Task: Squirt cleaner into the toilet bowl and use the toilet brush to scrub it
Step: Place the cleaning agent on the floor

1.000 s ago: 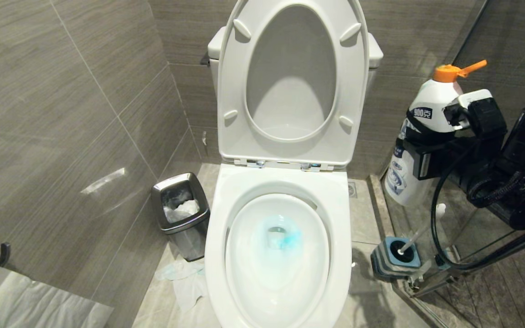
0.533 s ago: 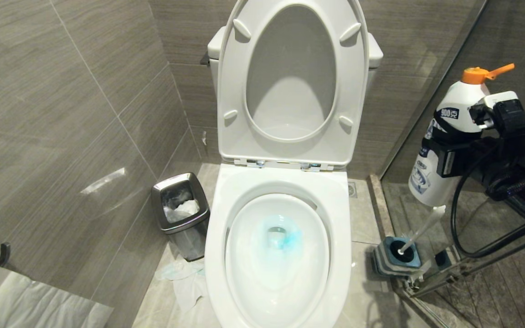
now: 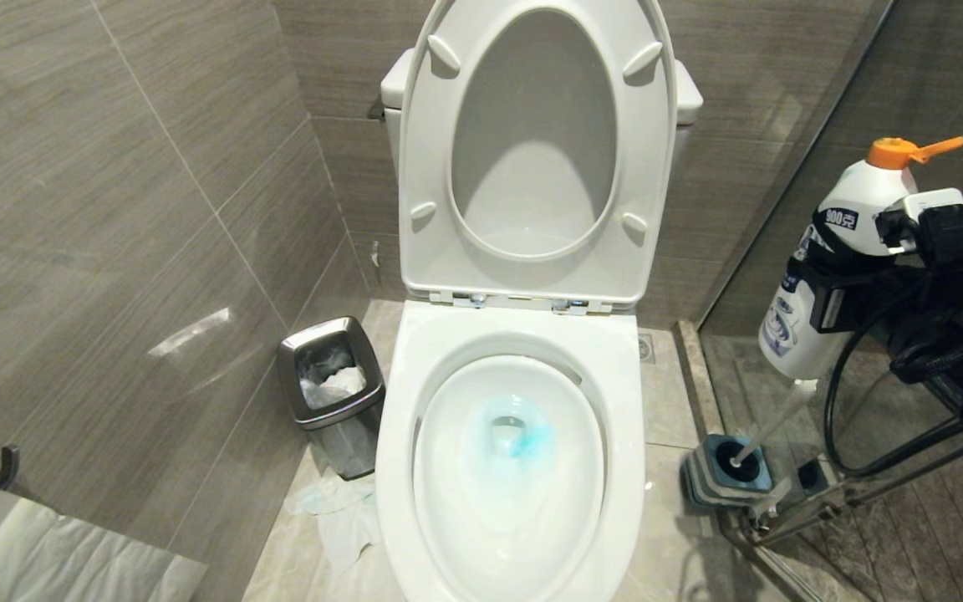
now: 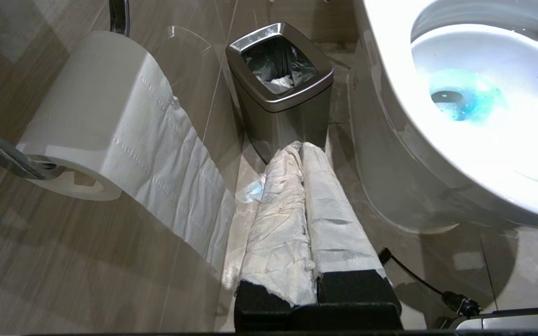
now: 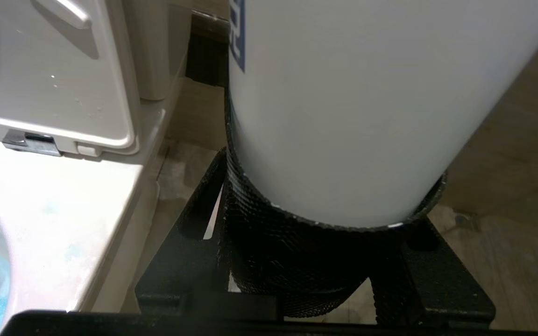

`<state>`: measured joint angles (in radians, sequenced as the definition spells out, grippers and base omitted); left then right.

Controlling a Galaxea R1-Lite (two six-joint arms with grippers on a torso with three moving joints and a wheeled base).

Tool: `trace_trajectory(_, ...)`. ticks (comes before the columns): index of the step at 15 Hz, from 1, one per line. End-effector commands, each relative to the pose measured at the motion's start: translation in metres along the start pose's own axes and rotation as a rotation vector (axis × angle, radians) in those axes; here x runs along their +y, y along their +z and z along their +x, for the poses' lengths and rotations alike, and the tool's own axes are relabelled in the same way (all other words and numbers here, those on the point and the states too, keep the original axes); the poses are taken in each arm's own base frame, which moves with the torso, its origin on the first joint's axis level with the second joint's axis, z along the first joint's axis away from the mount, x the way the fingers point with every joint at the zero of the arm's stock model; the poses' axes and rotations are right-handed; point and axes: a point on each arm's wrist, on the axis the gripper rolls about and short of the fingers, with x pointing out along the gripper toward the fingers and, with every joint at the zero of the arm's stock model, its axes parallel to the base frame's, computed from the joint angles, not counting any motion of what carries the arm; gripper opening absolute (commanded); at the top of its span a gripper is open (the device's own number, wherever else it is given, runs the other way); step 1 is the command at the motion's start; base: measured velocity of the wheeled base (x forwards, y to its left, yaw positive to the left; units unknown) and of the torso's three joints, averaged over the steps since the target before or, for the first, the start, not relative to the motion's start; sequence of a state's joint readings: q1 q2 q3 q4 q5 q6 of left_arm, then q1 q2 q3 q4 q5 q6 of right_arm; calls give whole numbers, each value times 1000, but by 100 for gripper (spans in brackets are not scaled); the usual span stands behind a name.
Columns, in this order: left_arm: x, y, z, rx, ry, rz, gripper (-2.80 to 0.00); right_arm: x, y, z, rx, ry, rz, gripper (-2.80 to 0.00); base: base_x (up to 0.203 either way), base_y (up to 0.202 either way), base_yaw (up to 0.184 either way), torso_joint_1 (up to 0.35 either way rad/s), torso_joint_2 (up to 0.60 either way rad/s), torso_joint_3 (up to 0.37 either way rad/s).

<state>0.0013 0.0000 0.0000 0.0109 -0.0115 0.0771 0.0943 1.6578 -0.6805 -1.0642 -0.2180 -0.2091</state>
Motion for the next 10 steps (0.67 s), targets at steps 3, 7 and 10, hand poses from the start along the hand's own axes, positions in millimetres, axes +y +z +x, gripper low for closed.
trace_trajectory(3, 0, 0, 0, 1, -4, 7, -280, 8, -27, 12, 42, 10, -7, -280, 0, 0, 0, 0, 0, 0)
trace_trajectory(7, 0, 0, 0, 1, -4, 10, -280, 8, -45, 22, 46, -7, -3, -280, 0, 0, 0, 0, 0, 0)
trace_trajectory(10, 0, 0, 0, 2, -4, 7, -280, 11, -60, 33, 22, -19, 7, -280, 0, 0, 0, 0, 0, 0)
